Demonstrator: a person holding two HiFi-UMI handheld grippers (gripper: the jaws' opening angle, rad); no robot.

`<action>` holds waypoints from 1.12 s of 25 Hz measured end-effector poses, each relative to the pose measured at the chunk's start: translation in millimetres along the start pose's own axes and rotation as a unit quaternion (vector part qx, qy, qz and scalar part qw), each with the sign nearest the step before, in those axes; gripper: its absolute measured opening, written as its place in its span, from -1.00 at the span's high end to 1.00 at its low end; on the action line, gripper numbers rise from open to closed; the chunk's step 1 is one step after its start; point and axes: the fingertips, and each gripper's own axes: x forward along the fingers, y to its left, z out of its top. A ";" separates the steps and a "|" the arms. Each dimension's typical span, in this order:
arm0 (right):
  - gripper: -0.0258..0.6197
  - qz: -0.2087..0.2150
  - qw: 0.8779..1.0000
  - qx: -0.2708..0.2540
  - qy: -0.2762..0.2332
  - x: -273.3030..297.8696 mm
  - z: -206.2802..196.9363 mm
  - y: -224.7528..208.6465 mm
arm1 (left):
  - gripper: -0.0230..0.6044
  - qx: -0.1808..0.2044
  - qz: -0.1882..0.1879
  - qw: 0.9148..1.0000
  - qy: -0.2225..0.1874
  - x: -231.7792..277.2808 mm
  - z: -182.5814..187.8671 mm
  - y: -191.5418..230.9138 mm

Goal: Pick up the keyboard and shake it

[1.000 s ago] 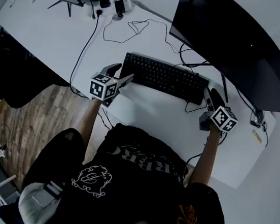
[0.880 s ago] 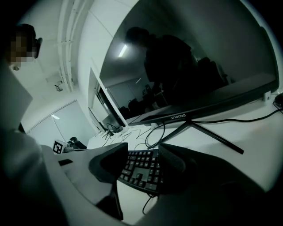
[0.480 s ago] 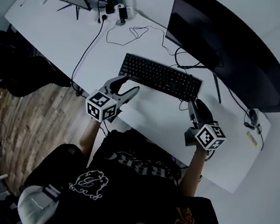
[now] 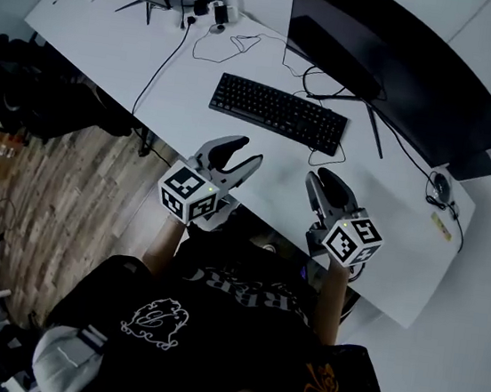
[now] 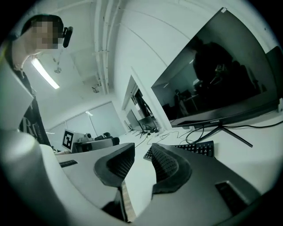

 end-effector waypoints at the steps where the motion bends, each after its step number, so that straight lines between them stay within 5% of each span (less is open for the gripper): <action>1: 0.56 0.006 1.000 0.000 -0.002 -7.7 -1.9 5.6 | 0.30 0.000 0.000 1.000 -0.003 -2.3 1.2 -12.1; 10: 0.58 0.041 0.999 0.011 0.003 -67.2 -31.6 27.9 | 0.47 -0.006 0.026 0.999 -0.025 -29.5 -9.7 -92.6; 28: 0.59 0.077 0.997 -0.020 0.015 -81.9 -48.8 80.5 | 0.65 -0.014 0.043 0.999 -0.005 -72.4 -29.3 -121.0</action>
